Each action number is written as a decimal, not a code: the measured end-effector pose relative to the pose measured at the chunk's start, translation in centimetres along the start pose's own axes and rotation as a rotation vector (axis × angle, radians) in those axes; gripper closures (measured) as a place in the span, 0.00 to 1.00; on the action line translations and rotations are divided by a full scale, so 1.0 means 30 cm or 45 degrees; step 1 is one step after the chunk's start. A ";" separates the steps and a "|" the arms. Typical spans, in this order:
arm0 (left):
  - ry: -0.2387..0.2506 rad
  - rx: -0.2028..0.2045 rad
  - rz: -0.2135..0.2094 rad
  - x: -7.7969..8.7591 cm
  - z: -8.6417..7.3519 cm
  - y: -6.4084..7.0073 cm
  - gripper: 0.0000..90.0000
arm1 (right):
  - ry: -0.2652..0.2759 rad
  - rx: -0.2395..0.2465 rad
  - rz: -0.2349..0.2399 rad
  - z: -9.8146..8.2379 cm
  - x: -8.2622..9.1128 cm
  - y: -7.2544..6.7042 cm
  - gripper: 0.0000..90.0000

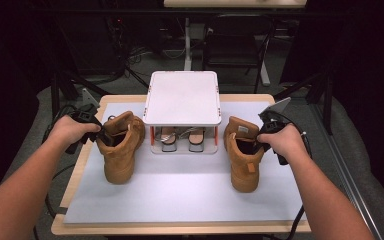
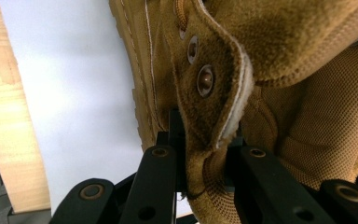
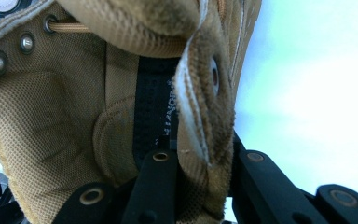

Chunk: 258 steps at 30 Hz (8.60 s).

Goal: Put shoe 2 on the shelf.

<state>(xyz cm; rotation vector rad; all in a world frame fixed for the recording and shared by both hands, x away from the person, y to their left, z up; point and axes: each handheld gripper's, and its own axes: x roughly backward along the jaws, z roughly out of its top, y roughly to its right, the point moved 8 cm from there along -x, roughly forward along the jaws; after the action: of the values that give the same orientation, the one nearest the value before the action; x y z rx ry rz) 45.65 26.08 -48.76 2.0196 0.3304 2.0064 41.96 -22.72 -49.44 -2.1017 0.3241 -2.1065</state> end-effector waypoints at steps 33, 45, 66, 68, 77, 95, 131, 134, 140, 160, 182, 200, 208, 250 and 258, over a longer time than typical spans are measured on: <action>0.065 -0.006 0.044 0.187 -0.026 0.014 0.90 | 0.010 -0.022 -0.036 -0.012 0.189 -0.033 0.91; 0.090 -0.017 0.038 0.244 -0.024 0.035 0.90 | 0.054 -0.032 -0.037 -0.011 0.274 -0.046 0.91; 0.165 -0.021 0.028 0.397 -0.013 0.089 0.90 | 0.157 -0.036 -0.015 -0.007 0.418 -0.069 0.91; 0.177 -0.015 0.022 0.417 -0.011 0.096 0.90 | 0.176 -0.041 -0.007 -0.002 0.436 -0.071 0.91; 0.222 -0.017 0.013 0.494 -0.006 0.125 0.90 | 0.230 -0.060 0.016 0.019 0.492 -0.084 0.91; 0.302 0.025 -0.050 0.566 0.036 0.157 0.90 | 0.322 -0.111 0.043 0.075 0.602 -0.145 0.91; 0.323 -0.059 -0.089 0.526 0.115 0.444 0.90 | 0.396 -0.072 0.103 0.195 0.581 -0.389 0.91; 0.321 -0.068 -0.091 0.522 0.122 0.466 0.90 | 0.402 -0.064 0.103 0.205 0.574 -0.414 0.91; 0.340 -0.054 -0.103 0.497 0.150 0.511 0.90 | 0.412 -0.043 0.119 0.228 0.553 -0.464 0.91; 0.378 -0.063 -0.116 0.442 0.252 0.611 0.90 | 0.446 -0.051 0.155 0.304 0.497 -0.548 0.91; 0.493 0.007 -0.162 0.374 0.394 0.613 0.90 | 0.490 -0.088 0.160 0.425 0.429 -0.579 0.91; 0.467 -0.013 -0.167 0.307 0.353 0.607 0.89 | 0.510 -0.072 0.158 0.408 0.391 -0.568 0.90; 0.457 -0.030 -0.135 0.291 0.344 0.610 0.88 | 0.467 -0.061 0.161 0.395 0.377 -0.560 0.87; 0.475 -0.108 -0.070 0.306 0.329 0.613 0.62 | 0.484 0.041 0.002 0.367 0.392 -0.591 0.66; 0.494 -0.130 -0.052 0.337 0.314 0.625 0.61 | 0.488 0.050 -0.003 0.363 0.397 -0.594 0.65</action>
<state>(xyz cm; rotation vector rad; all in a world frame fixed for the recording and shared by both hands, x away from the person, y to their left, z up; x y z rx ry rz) 54.62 11.74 -32.73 1.5439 0.3350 2.3309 53.58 -9.07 -33.41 -1.6663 0.3192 -2.4878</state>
